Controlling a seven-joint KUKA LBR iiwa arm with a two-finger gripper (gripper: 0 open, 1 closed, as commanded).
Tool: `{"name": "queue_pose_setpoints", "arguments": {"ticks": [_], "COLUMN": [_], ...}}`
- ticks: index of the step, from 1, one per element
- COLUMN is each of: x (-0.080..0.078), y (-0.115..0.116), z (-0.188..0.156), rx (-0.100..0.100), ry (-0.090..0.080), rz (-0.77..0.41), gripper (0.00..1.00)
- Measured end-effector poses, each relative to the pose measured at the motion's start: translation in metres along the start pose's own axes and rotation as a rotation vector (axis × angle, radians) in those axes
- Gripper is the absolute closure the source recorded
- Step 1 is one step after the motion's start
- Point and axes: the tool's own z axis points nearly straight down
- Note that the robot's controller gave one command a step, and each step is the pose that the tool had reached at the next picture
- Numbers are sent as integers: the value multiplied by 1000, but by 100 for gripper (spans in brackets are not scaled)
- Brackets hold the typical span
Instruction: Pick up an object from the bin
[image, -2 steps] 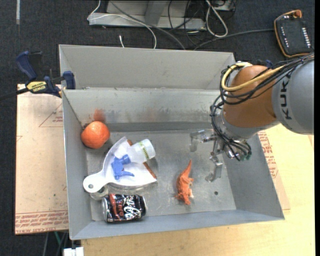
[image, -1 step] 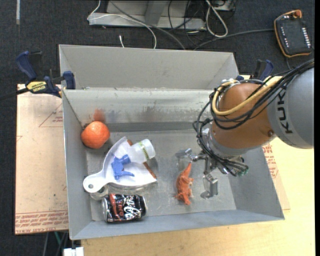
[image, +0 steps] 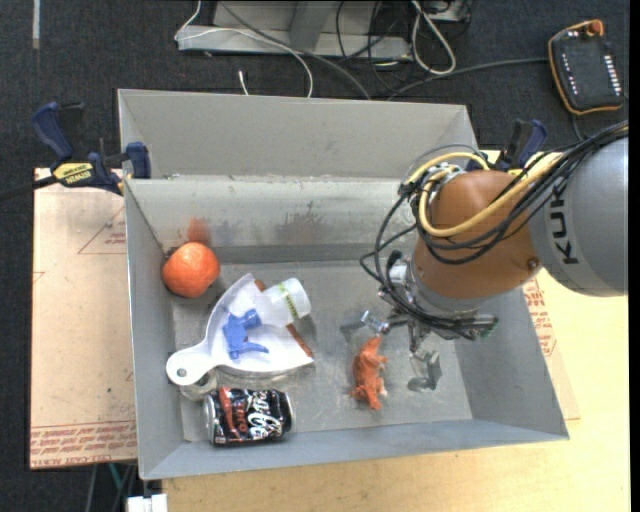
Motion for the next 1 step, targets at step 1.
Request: {"name": "queue_pose_setpoints", "arguments": {"ticks": [1], "x": [-11], "y": [-12], "z": [64], "rx": [8], "ry": [-6], "rz": [-110], "gripper": [0]}}
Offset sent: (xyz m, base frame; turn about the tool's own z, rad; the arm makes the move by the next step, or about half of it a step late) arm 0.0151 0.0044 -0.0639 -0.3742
